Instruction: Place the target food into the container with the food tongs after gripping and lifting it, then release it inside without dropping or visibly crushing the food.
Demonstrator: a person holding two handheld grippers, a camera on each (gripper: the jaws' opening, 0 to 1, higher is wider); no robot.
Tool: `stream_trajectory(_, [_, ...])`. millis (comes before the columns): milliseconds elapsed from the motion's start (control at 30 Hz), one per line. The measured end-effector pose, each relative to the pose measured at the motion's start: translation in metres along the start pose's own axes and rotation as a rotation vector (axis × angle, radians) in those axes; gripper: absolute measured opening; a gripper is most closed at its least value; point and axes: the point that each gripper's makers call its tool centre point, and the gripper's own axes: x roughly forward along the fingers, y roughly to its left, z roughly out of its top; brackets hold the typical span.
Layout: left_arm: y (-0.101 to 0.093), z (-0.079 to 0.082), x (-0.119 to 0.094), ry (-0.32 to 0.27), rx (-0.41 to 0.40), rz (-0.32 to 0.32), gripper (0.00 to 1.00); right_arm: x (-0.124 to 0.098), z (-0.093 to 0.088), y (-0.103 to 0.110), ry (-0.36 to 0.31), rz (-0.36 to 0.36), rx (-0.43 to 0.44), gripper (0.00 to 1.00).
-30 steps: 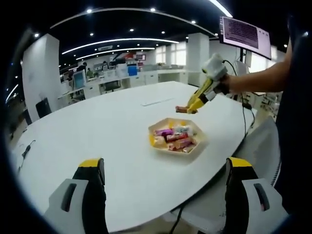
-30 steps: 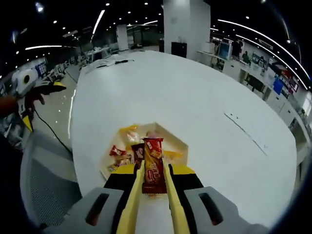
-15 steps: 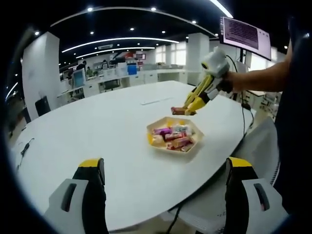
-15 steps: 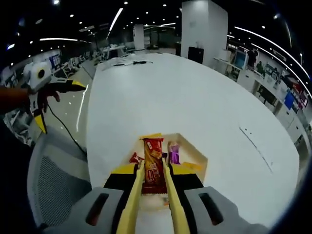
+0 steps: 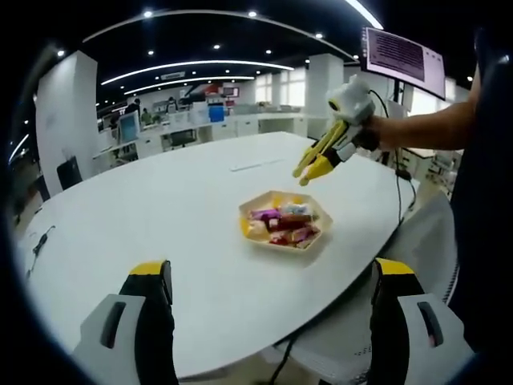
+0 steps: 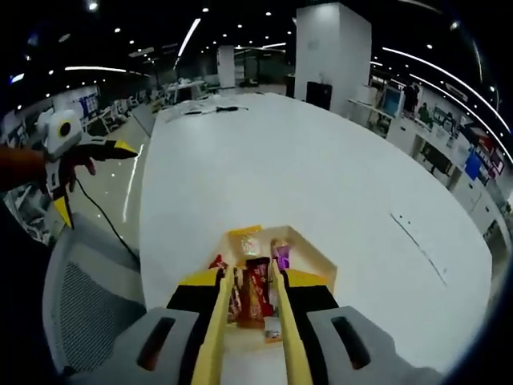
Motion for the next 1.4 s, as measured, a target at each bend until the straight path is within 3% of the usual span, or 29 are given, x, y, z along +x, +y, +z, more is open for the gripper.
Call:
stream_trajectory(567, [-0.008,0.007,0.011,-0.013,0.006,-0.029,1.00,-0.025,0.000,-0.020,-0.069,-0.076,-0.018,0.28])
stream_trajectory(700, [-0.011,0.013,0.017,-0.018,0.015,-0.043,1.00,-0.032,0.004,-0.019,-0.098,-0.072,-0.010,0.28])
stream_trajectory(967, [-0.010,0.025,0.021,-0.038,0.024,-0.055,1.00,-0.055,0.000,-0.032,-0.128,-0.133,0.018,0.29])
stream_trajectory(1167, [-0.010,0.030,0.024,-0.051,0.014,-0.060,1.00,-0.084,-0.003,-0.027,-0.226,-0.150,0.032,0.28])
stream_trajectory(1400, [-0.024,0.039,0.030,-0.053,0.064,-0.112,1.00,-0.118,-0.001,-0.016,-0.323,-0.172,0.048,0.28])
